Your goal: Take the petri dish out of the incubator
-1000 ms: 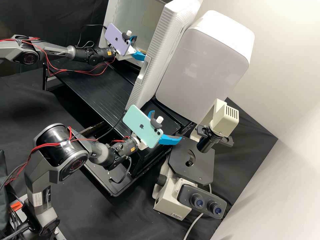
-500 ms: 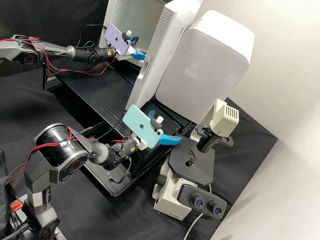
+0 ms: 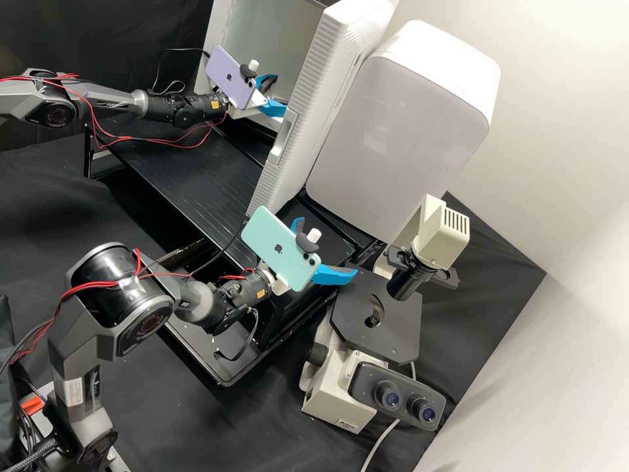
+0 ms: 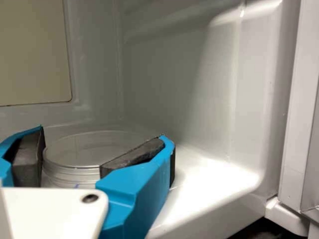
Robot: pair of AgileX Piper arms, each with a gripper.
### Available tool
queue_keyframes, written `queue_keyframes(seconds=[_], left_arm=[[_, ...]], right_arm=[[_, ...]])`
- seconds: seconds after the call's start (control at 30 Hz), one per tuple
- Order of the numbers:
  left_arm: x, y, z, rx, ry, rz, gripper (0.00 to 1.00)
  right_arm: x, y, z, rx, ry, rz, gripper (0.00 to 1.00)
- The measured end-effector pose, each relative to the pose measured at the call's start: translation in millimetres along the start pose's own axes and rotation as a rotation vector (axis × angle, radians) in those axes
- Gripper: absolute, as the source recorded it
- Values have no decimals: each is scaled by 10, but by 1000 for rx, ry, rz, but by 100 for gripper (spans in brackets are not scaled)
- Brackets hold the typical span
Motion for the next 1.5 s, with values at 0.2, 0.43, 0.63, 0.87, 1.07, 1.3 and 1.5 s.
queue_keyframes(seconds=[0.2, 0.43, 0.63, 0.87, 1.07, 1.3, 1.5], left_arm=[[0, 0, -4, 1, 4, 0, 0], [-1, -7, -5, 2, 4, -2, 0], [-8, -8, -7, 2, 5, 1, 0], [-35, -26, -11, 13, 4, 3, 0], [-155, -7, 8, 28, -17, 4, 0], [-348, -4, 43, 8, -41, -13, 0], [-416, 24, 91, -5, -54, -21, 0]], right_arm=[[0, 0, 0, 0, 0, 0, 100], [0, 0, 0, 0, 0, 0, 100], [0, 0, 0, 0, 0, 0, 100], [0, 0, 0, 0, 0, 0, 100], [0, 0, 0, 0, 0, 0, 100], [0, 0, 0, 0, 0, 0, 100], [0, 0, 0, 0, 0, 0, 100]])
